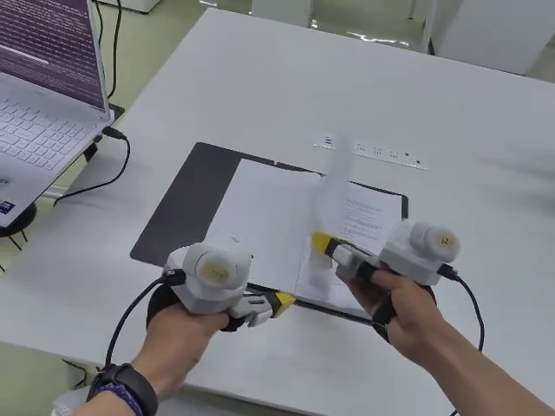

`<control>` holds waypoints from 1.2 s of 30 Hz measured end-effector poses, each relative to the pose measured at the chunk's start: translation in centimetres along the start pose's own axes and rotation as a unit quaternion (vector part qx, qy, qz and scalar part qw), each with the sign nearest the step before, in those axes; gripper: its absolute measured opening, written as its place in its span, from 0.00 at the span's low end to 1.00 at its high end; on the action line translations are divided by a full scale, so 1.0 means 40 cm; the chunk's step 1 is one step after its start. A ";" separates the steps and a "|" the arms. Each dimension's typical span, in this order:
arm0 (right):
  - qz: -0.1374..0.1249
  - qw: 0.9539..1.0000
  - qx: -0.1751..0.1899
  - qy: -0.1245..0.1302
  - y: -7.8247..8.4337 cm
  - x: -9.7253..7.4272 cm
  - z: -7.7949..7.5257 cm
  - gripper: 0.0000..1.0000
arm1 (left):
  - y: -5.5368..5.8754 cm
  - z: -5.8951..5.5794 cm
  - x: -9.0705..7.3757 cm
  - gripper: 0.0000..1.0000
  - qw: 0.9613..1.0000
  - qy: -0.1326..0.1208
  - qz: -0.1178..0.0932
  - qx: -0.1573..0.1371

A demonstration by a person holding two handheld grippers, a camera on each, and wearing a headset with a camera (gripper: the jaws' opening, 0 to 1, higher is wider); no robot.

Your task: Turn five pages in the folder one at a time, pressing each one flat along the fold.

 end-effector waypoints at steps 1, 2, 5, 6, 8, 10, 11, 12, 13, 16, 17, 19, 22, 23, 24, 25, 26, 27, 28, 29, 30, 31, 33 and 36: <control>0.000 1.000 0.002 -0.002 0.002 0.005 0.002 0.00 | 0.001 0.004 -0.005 0.57 1.000 -0.002 0.001 0.001; 0.001 1.000 0.005 -0.004 0.004 0.013 0.007 0.00 | 0.001 0.007 -0.009 0.57 1.000 -0.004 0.001 0.001; 0.003 1.000 0.011 -0.010 0.007 0.031 0.013 0.00 | 0.001 0.022 -0.025 0.58 1.000 -0.010 -0.005 -0.007; 0.003 1.000 0.012 -0.012 0.008 0.035 0.016 0.00 | 0.001 0.024 -0.029 0.58 1.000 -0.013 -0.006 -0.008; 0.003 1.000 0.018 -0.016 0.010 0.046 0.025 0.00 | 0.002 0.031 -0.038 0.58 1.000 -0.018 -0.006 -0.006; 0.004 1.000 0.021 -0.020 0.014 0.059 0.030 0.00 | 0.004 0.041 -0.046 0.58 1.000 -0.024 -0.007 -0.007; 0.003 0.999 0.026 -0.020 0.017 0.066 0.034 0.00 | 0.005 0.044 -0.049 0.59 1.000 -0.026 -0.007 -0.008; 0.001 0.999 0.031 -0.021 0.019 0.070 0.036 0.00 | 0.008 0.050 -0.053 0.59 0.999 -0.029 -0.007 -0.010; -0.001 0.999 0.037 -0.022 0.021 0.075 0.037 0.00 | 0.010 0.053 -0.056 0.59 0.999 -0.031 -0.007 -0.011; -0.002 0.999 0.048 -0.025 0.024 0.094 0.039 0.00 | 0.016 0.062 -0.069 0.60 0.999 -0.034 -0.009 -0.016; -0.002 0.998 0.051 -0.026 0.025 0.099 0.040 0.00 | 0.018 0.064 -0.073 0.60 0.999 -0.036 -0.007 -0.014; -0.004 0.998 0.058 -0.030 0.027 0.108 0.049 0.00 | 0.022 0.070 -0.081 0.60 0.999 -0.038 -0.006 -0.013; -0.004 0.997 0.066 -0.034 0.033 0.129 0.055 0.00 | 0.028 0.083 -0.095 0.60 0.999 -0.041 -0.004 -0.013; -0.003 0.997 0.068 -0.034 0.035 0.135 0.057 0.00 | 0.030 0.088 -0.100 0.60 0.999 -0.043 -0.004 -0.015; -0.001 0.997 0.070 -0.035 0.038 0.143 0.059 0.00 | 0.031 0.091 -0.104 0.60 0.999 -0.044 -0.005 -0.019; 0.000 0.997 0.072 -0.035 0.040 0.148 0.060 0.00 | 0.033 0.096 -0.109 0.60 0.999 -0.047 -0.007 -0.021; 0.002 0.997 0.074 -0.037 0.043 0.155 0.062 0.00 | 0.034 0.099 -0.111 0.60 0.999 -0.049 -0.007 -0.022; 0.004 0.997 0.074 -0.037 0.045 0.159 0.064 0.00 | 0.035 0.102 -0.113 0.60 0.998 -0.050 -0.007 -0.023; 0.006 0.996 0.075 -0.038 0.048 0.166 0.066 0.00 | 0.036 0.104 -0.115 0.60 0.998 -0.052 -0.007 -0.023; 0.008 0.996 0.076 -0.038 0.050 0.170 0.067 0.00 | 0.036 0.107 -0.117 0.60 0.998 -0.053 -0.008 -0.024; 0.009 0.996 0.077 -0.037 0.052 0.174 0.067 0.00 | 0.035 0.109 -0.119 0.60 0.998 -0.054 -0.009 -0.024; 0.012 0.996 0.079 -0.037 0.055 0.180 0.063 0.00 | 0.035 0.112 -0.120 0.60 0.998 -0.054 -0.009 -0.025; 0.016 0.996 0.083 -0.037 0.059 0.190 0.060 0.00 | 0.032 0.113 -0.123 0.60 0.998 -0.055 -0.012 -0.027; 0.019 0.996 0.084 -0.039 0.061 0.199 0.065 0.00 | 0.026 0.118 -0.129 0.60 0.998 -0.059 -0.015 -0.026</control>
Point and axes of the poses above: the centre of the closed fingertips' face, and the gripper's own axes: x roughly forward along the fingers, z roughly to its left, y roughly out of its underside, the point moved 9 cm from there along -x, roughly backward along the fingers, and after that the axes turned 8 degrees about x, right-handed, at the moved point
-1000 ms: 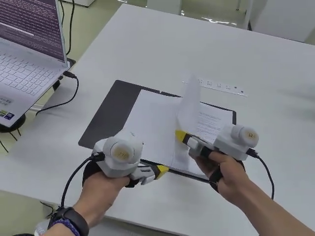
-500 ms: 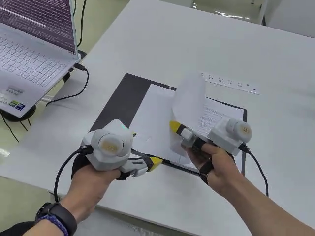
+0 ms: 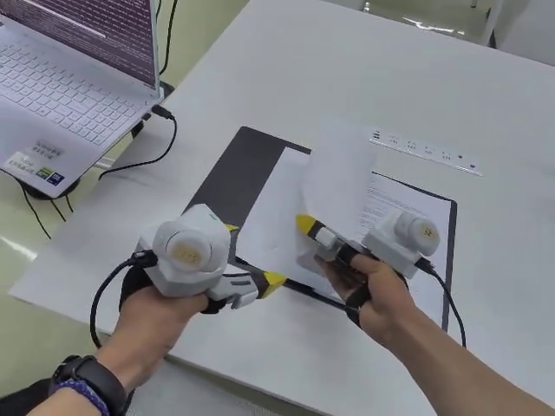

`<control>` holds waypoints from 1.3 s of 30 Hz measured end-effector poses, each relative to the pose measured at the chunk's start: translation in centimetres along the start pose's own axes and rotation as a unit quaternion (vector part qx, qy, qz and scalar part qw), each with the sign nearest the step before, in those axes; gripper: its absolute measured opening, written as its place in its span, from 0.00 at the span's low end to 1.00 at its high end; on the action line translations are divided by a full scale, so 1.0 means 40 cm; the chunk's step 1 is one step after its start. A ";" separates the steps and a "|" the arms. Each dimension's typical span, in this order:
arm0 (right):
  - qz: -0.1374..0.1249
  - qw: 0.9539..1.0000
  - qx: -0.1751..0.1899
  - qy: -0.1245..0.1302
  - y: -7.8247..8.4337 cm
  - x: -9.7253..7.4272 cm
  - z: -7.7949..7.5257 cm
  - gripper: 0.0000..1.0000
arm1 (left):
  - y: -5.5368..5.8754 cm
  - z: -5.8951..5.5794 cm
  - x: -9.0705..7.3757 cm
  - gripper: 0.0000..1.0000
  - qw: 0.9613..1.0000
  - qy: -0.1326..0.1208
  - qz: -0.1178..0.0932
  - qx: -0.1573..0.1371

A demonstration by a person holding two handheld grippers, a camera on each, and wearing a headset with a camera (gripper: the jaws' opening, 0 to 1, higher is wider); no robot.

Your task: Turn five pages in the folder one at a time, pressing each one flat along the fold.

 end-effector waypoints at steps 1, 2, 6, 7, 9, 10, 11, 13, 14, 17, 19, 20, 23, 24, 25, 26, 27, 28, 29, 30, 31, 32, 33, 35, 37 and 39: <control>0.001 1.000 0.000 0.000 0.000 0.004 -0.002 0.00 | -0.002 0.001 -0.002 0.60 1.000 -0.001 -0.001 0.000; 0.002 1.000 0.002 0.000 0.000 0.010 -0.004 0.00 | -0.002 0.004 -0.002 0.60 1.000 -0.001 -0.002 -0.001; 0.006 1.000 0.005 0.001 0.005 0.024 -0.004 0.00 | 0.000 0.010 -0.005 0.61 1.000 -0.002 -0.002 0.001; 0.007 1.000 0.006 0.002 0.006 0.028 -0.005 0.00 | 0.001 0.013 -0.006 0.61 1.000 -0.001 -0.002 -0.002; 0.010 1.000 0.010 0.002 0.009 0.039 -0.010 0.00 | 0.001 0.017 -0.008 0.61 1.000 -0.001 -0.006 -0.007; 0.013 1.000 0.010 0.003 0.011 0.048 -0.016 0.00 | 0.001 0.018 -0.009 0.61 1.000 -0.001 -0.006 -0.007; 0.015 1.000 0.011 0.003 0.014 0.051 -0.014 0.00 | 0.002 0.021 -0.010 0.61 1.000 -0.002 -0.005 -0.007; 0.021 1.000 0.011 0.002 0.018 0.062 -0.014 0.00 | 0.005 0.025 -0.011 0.60 1.000 -0.003 -0.005 -0.009; 0.022 1.000 0.012 0.003 0.019 0.066 -0.015 0.00 | 0.006 0.028 -0.012 0.60 1.000 -0.004 -0.005 -0.011; 0.023 1.000 0.019 0.003 0.024 0.079 -0.015 0.00 | 0.006 0.034 -0.017 0.60 1.000 -0.004 -0.005 -0.012; 0.024 0.999 0.023 0.004 0.027 0.090 -0.021 0.00 | 0.002 0.038 -0.022 0.60 1.000 -0.006 -0.008 -0.012; 0.024 0.999 0.025 0.004 0.028 0.094 -0.023 0.00 | 0.001 0.040 -0.024 0.60 1.000 -0.006 -0.009 -0.012; 0.024 0.999 0.032 0.005 0.035 0.106 -0.020 0.00 | -0.002 0.047 -0.028 0.60 1.000 -0.009 -0.012 -0.012; 0.025 0.999 0.034 0.005 0.038 0.111 -0.019 0.00 | -0.002 0.048 -0.030 0.60 1.000 -0.009 -0.012 -0.013; 0.026 0.999 0.035 0.005 0.040 0.114 -0.018 0.00 | -0.001 0.051 -0.032 0.60 1.000 -0.010 -0.013 -0.013; 0.026 0.999 0.037 0.006 0.043 0.119 -0.017 0.00 | -0.001 0.053 -0.033 0.60 1.000 -0.010 -0.013 -0.014; 0.028 0.999 0.039 0.007 0.046 0.125 -0.019 0.00 | 0.000 0.055 -0.035 0.60 1.000 -0.011 -0.013 -0.014; 0.029 0.999 0.040 0.007 0.048 0.130 -0.020 0.00 | 0.001 0.056 -0.037 0.60 1.000 -0.012 -0.013 -0.014; 0.031 0.999 0.040 0.008 0.052 0.135 -0.017 0.00 | 0.000 0.059 -0.041 0.60 1.000 -0.013 -0.014 -0.017; 0.032 0.999 0.040 0.008 0.055 0.139 -0.016 0.00 | -0.002 0.059 -0.044 0.60 1.000 -0.014 -0.016 -0.018; 0.034 0.998 0.042 0.009 0.060 0.144 -0.015 0.00 | -0.004 0.059 -0.047 0.60 1.000 -0.015 -0.018 -0.018; 0.035 0.998 0.043 0.010 0.063 0.147 -0.016 0.00 | -0.005 0.059 -0.048 0.60 1.000 -0.016 -0.019 -0.018; 0.036 0.998 0.044 0.012 0.066 0.151 -0.016 0.00 | -0.005 0.060 -0.049 0.60 1.000 -0.017 -0.019 -0.019; 0.037 0.998 0.049 0.019 0.072 0.160 -0.024 0.00 | -0.005 0.061 -0.051 0.60 0.999 -0.018 -0.021 -0.023; 0.038 0.998 0.054 0.023 0.078 0.166 -0.029 0.00 | -0.004 0.062 -0.052 0.60 0.999 -0.018 -0.021 -0.024; 0.042 0.997 0.053 0.031 0.082 0.172 -0.036 0.00 | -0.004 0.064 -0.054 0.59 0.999 -0.017 -0.021 -0.026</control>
Point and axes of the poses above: the centre of the closed fingertips' face, and the gripper's own axes: x roughly forward along the fingers, z roughly to its left, y roughly out of its underside, the point moved 9 cm from there along -x, roughly backward along the fingers, and after that the axes turned 8 degrees about x, right-handed, at the moved point
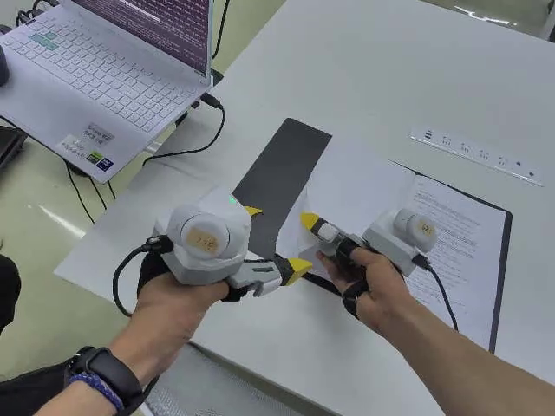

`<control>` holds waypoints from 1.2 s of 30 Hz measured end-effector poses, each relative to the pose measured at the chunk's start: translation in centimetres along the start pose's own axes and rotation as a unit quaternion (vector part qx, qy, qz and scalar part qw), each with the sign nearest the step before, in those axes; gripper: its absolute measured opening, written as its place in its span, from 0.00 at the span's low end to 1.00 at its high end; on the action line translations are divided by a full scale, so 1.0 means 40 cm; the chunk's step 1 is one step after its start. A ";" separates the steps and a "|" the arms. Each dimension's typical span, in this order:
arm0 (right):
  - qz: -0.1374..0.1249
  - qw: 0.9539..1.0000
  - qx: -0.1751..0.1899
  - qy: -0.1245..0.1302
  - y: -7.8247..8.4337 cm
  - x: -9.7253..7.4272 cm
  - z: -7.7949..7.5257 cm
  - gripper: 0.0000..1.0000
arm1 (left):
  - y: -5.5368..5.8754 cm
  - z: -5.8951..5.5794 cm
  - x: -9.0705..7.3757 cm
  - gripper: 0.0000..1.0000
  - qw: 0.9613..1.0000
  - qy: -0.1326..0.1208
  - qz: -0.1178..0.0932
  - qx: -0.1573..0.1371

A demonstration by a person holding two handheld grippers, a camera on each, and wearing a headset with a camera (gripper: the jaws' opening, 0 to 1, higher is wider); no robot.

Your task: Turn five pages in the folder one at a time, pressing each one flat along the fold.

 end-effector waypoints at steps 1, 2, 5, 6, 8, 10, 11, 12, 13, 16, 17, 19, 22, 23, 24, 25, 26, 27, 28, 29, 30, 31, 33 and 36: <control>0.001 1.000 0.001 0.002 0.000 0.002 -0.003 0.00 | 0.000 0.001 0.000 0.59 1.000 0.000 0.000 0.000; 0.001 1.000 0.002 0.004 0.002 0.004 -0.006 0.00 | 0.001 0.003 -0.001 0.59 1.000 0.000 0.002 0.001; 0.005 1.000 0.008 0.015 0.005 0.014 -0.019 0.00 | 0.001 0.009 -0.002 0.59 1.000 -0.001 0.003 0.001; 0.007 1.000 0.011 0.020 0.008 0.017 -0.023 0.00 | 0.000 0.012 -0.003 0.59 1.000 -0.001 0.003 0.001; 0.019 0.998 0.014 0.050 0.022 0.023 -0.040 0.00 | -0.001 0.013 -0.006 0.58 1.000 -0.002 0.003 0.001; 0.022 0.998 0.011 0.054 0.031 0.027 -0.045 0.00 | -0.003 0.013 -0.010 0.59 1.000 -0.002 0.002 0.001; 0.023 0.998 0.011 0.054 0.034 0.027 -0.047 0.01 | -0.002 0.014 -0.013 0.59 1.000 -0.002 0.003 0.001; 0.021 0.998 0.012 0.051 0.033 0.027 -0.047 0.01 | 0.000 0.016 -0.016 0.59 1.000 -0.003 0.005 0.001; 0.019 0.999 0.010 0.044 0.033 0.027 -0.045 0.03 | 0.003 0.019 -0.019 0.59 1.000 -0.005 0.007 -0.002; 0.018 0.999 0.013 0.038 0.037 0.025 -0.041 0.07 | 0.011 0.031 -0.027 0.59 1.000 -0.009 0.011 -0.014; 0.017 0.999 0.019 0.031 0.037 0.025 -0.038 0.09 | 0.016 0.038 -0.027 0.59 1.000 -0.011 0.013 -0.018; 0.021 0.999 0.023 0.019 0.038 0.024 -0.031 0.14 | 0.026 0.045 -0.022 0.58 0.999 -0.010 0.019 -0.023; 0.028 0.999 0.036 0.002 0.036 0.022 -0.019 0.24 | 0.043 0.055 -0.017 0.56 0.999 -0.011 0.031 -0.020; 0.035 0.999 0.035 -0.004 0.035 0.020 -0.014 0.27 | 0.047 0.059 -0.015 0.55 0.999 -0.011 0.033 -0.025; 0.042 0.999 0.031 -0.012 0.034 0.015 -0.006 0.31 | 0.048 0.060 -0.014 0.55 0.999 -0.012 0.034 -0.027; 0.045 0.998 0.027 -0.017 0.034 0.010 -0.002 0.35 | 0.050 0.062 -0.014 0.55 0.999 -0.014 0.034 -0.026; 0.047 0.998 0.022 -0.021 0.035 -0.001 0.004 0.38 | 0.050 0.063 -0.015 0.54 0.999 -0.014 0.034 -0.026; 0.047 0.998 0.019 -0.022 0.035 -0.009 0.006 0.39 | 0.049 0.064 -0.015 0.54 0.999 -0.016 0.031 -0.027; 0.048 0.998 0.013 -0.024 0.035 -0.022 0.007 0.40 | 0.049 0.066 -0.016 0.52 0.999 -0.017 0.030 -0.029; 0.048 0.999 0.009 -0.025 0.035 -0.031 0.008 0.41 | 0.050 0.067 -0.017 0.50 0.999 -0.016 0.025 -0.034; 0.047 0.999 0.007 -0.027 0.034 -0.047 0.011 0.40 | 0.051 0.068 -0.017 0.48 0.999 -0.015 0.023 -0.036; 0.046 0.999 0.007 -0.027 0.034 -0.052 0.012 0.41 | 0.054 0.069 -0.017 0.48 0.999 -0.015 0.023 -0.038; 0.038 0.999 0.007 -0.030 0.031 -0.077 0.014 0.41 | 0.058 0.068 -0.017 0.47 0.999 -0.014 0.026 -0.036; 0.026 0.999 -0.007 -0.025 0.027 -0.123 0.021 0.40 | 0.066 0.073 -0.016 0.46 0.999 -0.013 0.029 -0.036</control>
Point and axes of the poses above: the centre of the closed fingertips' face, and the gripper's own axes: x roughly forward along the fingers, z roughly to its left, y roughly out of its underside, the point moved 9 cm from there along -x, roughly backward along the fingers, and after that the axes turned 8 degrees about x, right-handed, at the moved point
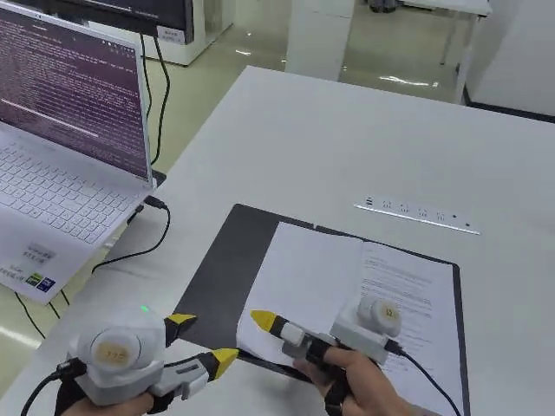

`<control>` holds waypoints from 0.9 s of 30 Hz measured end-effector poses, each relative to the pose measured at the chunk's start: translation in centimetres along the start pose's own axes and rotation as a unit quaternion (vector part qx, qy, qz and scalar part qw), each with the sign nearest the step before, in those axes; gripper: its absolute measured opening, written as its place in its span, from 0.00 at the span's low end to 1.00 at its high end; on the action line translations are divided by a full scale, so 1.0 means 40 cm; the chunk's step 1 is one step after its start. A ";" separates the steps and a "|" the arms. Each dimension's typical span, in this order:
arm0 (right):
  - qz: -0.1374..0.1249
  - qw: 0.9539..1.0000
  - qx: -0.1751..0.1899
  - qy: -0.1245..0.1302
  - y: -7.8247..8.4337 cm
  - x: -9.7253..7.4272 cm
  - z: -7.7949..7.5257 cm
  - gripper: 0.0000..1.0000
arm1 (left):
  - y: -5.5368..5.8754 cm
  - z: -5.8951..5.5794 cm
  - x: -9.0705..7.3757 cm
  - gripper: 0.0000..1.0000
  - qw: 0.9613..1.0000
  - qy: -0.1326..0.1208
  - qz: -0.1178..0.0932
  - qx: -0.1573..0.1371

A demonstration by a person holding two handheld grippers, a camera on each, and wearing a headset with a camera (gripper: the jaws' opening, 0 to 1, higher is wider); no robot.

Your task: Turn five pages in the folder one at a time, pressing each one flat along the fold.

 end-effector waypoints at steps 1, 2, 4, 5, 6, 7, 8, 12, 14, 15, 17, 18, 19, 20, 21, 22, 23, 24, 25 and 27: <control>-0.003 1.000 -0.001 0.001 0.000 -0.011 0.000 0.40 | -0.001 0.000 0.000 0.46 1.000 0.001 0.000 0.000; -0.007 1.000 -0.002 0.002 -0.001 -0.027 -0.002 0.40 | -0.001 0.003 0.002 0.45 1.000 0.001 0.000 0.001; -0.022 1.000 0.001 0.001 -0.005 -0.050 -0.002 0.40 | 0.001 0.010 0.010 0.43 1.000 0.003 0.003 0.002; -0.028 1.000 -0.001 0.000 -0.003 -0.067 -0.004 0.40 | 0.001 0.011 0.012 0.42 1.000 0.003 0.004 0.004; -0.030 1.000 0.000 0.002 -0.002 -0.077 -0.008 0.40 | 0.003 0.013 0.016 0.41 1.000 0.002 0.007 0.008; -0.034 0.999 0.001 0.004 -0.001 -0.088 -0.011 0.40 | 0.004 0.016 0.020 0.40 1.000 0.002 0.009 0.009; -0.041 0.999 0.001 0.005 0.000 -0.101 -0.015 0.40 | 0.003 0.019 0.023 0.40 1.000 0.002 0.009 0.008; -0.049 0.999 -0.006 0.017 0.007 -0.146 -0.027 0.40 | -0.002 0.026 0.038 0.36 1.000 0.004 0.007 0.009; -0.059 0.998 0.000 0.021 0.006 -0.165 -0.035 0.40 | -0.011 0.026 0.049 0.34 1.000 0.009 0.006 0.009; -0.064 0.998 0.002 0.023 0.005 -0.173 -0.035 0.40 | -0.013 0.025 0.055 0.32 1.000 0.012 0.006 0.013; -0.074 0.997 -0.001 0.026 0.000 -0.191 -0.037 0.39 | -0.017 0.026 0.069 0.30 1.000 0.014 0.008 0.018; -0.079 0.996 0.000 0.028 -0.002 -0.198 -0.036 0.39 | -0.018 0.027 0.075 0.29 1.000 0.015 0.009 0.020; -0.088 0.996 0.003 0.030 -0.004 -0.209 -0.037 0.38 | -0.020 0.026 0.083 0.28 1.000 0.017 0.010 0.023; -0.095 0.995 0.005 0.031 -0.007 -0.214 -0.038 0.37 | -0.020 0.026 0.091 0.27 0.999 0.018 0.011 0.025; -0.100 0.994 0.007 0.031 -0.007 -0.224 -0.037 0.37 | -0.018 0.027 0.101 0.26 0.999 0.018 0.015 0.030; -0.102 0.994 0.006 0.032 -0.006 -0.230 -0.036 0.37 | -0.018 0.028 0.105 0.25 0.999 0.018 0.017 0.033; -0.103 0.994 0.003 0.034 -0.005 -0.238 -0.036 0.36 | -0.016 0.028 0.116 0.25 0.999 0.020 0.023 0.041; -0.104 0.994 0.001 0.036 -0.004 -0.243 -0.035 0.36 | -0.015 0.028 0.122 0.25 0.998 0.020 0.029 0.047; -0.106 0.994 0.000 0.037 -0.003 -0.249 -0.035 0.36 | -0.015 0.027 0.132 0.24 0.998 0.019 0.033 0.055; -0.113 0.993 0.004 0.038 -0.002 -0.260 -0.038 0.36 | -0.017 0.025 0.146 0.23 0.998 0.024 0.033 0.055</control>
Point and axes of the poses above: the centre of the closed fingertips' face, and the gripper's own axes: x roughly forward along the fingers, z roughly to its left, y roughly out of its underside, the point moved 9 cm from there along -x, roughly backward along the fingers, and after that the axes turned 8 degrees about x, right-handed, at the moved point
